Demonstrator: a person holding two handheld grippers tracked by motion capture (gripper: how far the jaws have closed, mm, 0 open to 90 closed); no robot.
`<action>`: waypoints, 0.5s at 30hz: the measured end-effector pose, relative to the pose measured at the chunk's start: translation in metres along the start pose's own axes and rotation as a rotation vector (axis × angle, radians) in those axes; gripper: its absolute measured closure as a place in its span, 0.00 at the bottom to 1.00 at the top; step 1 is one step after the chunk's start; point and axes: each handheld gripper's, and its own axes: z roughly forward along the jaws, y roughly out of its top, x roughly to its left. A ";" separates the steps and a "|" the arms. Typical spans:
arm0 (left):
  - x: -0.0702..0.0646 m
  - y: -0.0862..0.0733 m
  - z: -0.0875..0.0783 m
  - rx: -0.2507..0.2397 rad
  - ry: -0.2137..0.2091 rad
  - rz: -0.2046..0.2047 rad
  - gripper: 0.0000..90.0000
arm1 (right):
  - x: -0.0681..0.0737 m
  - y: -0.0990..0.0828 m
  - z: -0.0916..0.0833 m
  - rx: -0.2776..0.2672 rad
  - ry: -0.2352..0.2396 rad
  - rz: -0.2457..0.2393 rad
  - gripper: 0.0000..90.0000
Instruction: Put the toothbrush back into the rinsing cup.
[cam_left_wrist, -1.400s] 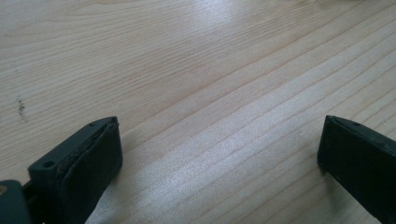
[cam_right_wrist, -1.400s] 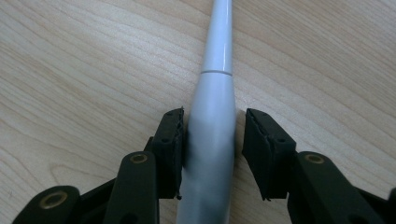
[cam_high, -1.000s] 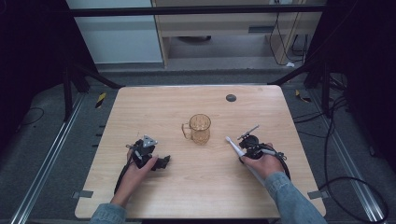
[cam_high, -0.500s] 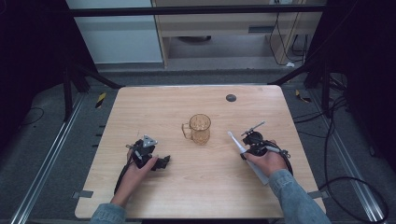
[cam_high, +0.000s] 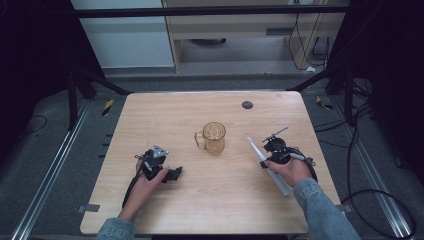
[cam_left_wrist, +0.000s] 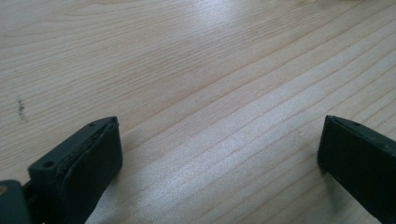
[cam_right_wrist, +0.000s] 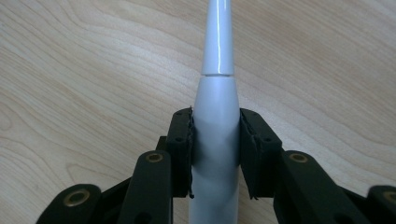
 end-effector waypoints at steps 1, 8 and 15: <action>0.000 0.000 0.000 0.000 0.000 0.000 0.00 | 0.000 0.000 0.000 0.000 0.000 0.000 0.75; 0.000 0.000 0.000 0.000 0.000 0.000 0.00 | -0.003 0.010 -0.015 -0.028 -0.009 -0.014 0.75; 0.000 0.000 0.000 0.000 0.000 0.000 0.00 | -0.005 0.019 -0.025 -0.061 -0.009 -0.012 0.75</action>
